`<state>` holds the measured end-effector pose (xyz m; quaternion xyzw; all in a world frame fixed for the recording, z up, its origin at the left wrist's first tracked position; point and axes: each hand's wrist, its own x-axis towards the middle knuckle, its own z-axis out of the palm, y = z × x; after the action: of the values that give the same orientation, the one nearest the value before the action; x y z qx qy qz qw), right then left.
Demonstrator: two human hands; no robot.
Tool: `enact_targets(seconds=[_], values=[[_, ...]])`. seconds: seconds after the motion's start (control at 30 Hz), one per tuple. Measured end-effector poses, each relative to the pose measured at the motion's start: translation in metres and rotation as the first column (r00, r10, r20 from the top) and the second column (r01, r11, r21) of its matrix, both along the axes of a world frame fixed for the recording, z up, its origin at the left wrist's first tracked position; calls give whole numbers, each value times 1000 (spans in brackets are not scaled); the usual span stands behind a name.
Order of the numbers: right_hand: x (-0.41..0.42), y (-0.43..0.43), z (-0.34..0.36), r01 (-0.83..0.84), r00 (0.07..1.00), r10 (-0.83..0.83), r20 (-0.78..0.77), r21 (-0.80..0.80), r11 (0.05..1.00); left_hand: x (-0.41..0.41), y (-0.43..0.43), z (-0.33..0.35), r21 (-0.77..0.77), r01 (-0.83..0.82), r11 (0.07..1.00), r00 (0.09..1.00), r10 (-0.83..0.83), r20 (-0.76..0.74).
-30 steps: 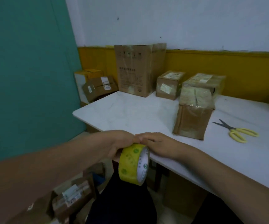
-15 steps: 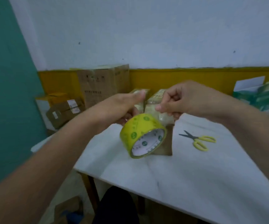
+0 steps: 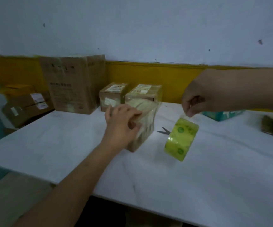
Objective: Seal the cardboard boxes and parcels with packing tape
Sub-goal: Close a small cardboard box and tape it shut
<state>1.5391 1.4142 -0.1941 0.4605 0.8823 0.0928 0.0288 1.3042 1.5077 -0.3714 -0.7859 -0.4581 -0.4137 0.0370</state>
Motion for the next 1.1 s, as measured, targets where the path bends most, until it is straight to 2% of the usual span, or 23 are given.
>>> enact_targets(seconds=[0.07, 0.13, 0.27, 0.33, 0.4, 0.43, 0.47, 0.5, 0.53, 0.57, 0.6, 0.67, 0.77, 0.87, 0.93, 1.0, 1.1], values=[[-5, 0, -5, -46, 998, 46, -37, 0, 999, -26, 18, 5, -119, 178, 977, 981, -167, 99], [-14, 1, -8, -80, 995, 79, -59, -7, 997, -43, 33, 11, -196, 291, 937, 954, -269, 130], [-29, 2, -13, -173, 983, 173, -62, 1, 985, -53, 51, 20, -332, 379, 864, 924, -373, 83], [-35, 3, -14, -180, 982, 179, -55, -15, 983, -57, 57, 22, -390, 371, 842, 918, -395, 21], [-41, 5, -14, -175, 984, 174, -46, -27, 984, -62, 52, 29, -374, 344, 861, 934, -356, 40], [-45, 6, -14, -174, 984, 173, -37, -25, 984, -62, 40, 33, -320, 343, 883, 939, -312, 147], [-49, 8, -14, -175, 984, 174, -28, -19, 984, -59, 23, 37, -218, 323, 921, 915, -245, 319], [-54, 9, -13, -176, 984, 176, -21, -7, 984, -49, 1, 38, -118, 268, 956, 843, -173, 509], [-59, 11, -12, -178, 984, 178, -21, 4, 984, -38, -23, 36, -88, 227, 970, 755, -118, 645], [-65, 14, -10, -182, 983, 183, -27, 9, 983, -25, -49, 32, -109, 235, 966, 693, -87, 716], [-71, 17, -8, -187, 982, 187, -37, 6, 982, -13, -74, 26, -155, 309, 938, 667, -98, 739], [-81, 24, -3, -187, 981, 185, -65, -15, 982, 7, -111, 14, -264, 409, 874, 690, -106, 716], [-96, 36, 2, -182, 977, 175, -122, -42, 982, 20, -119, 1, -350, 380, 856, 695, -14, 719], [-105, 53, 4, -159, 974, 140, -178, -99, 982, 17, -109, 0, -324, 492, 808, 644, -88, 760], [-110, 67, 1, -156, 974, 131, -186, -127, 980, 13, -106, 4, -282, 585, 760, 580, -150, 801], [-112, 84, -5, -152, 972, 123, -199, -141, 978, 9, -105, 6, -267, 611, 745, 530, -136, 837], [-113, 108, -16, -130, 957, 76, -280, -180, 975, 6, -99, 8, -292, 594, 749, 544, -107, 832]])
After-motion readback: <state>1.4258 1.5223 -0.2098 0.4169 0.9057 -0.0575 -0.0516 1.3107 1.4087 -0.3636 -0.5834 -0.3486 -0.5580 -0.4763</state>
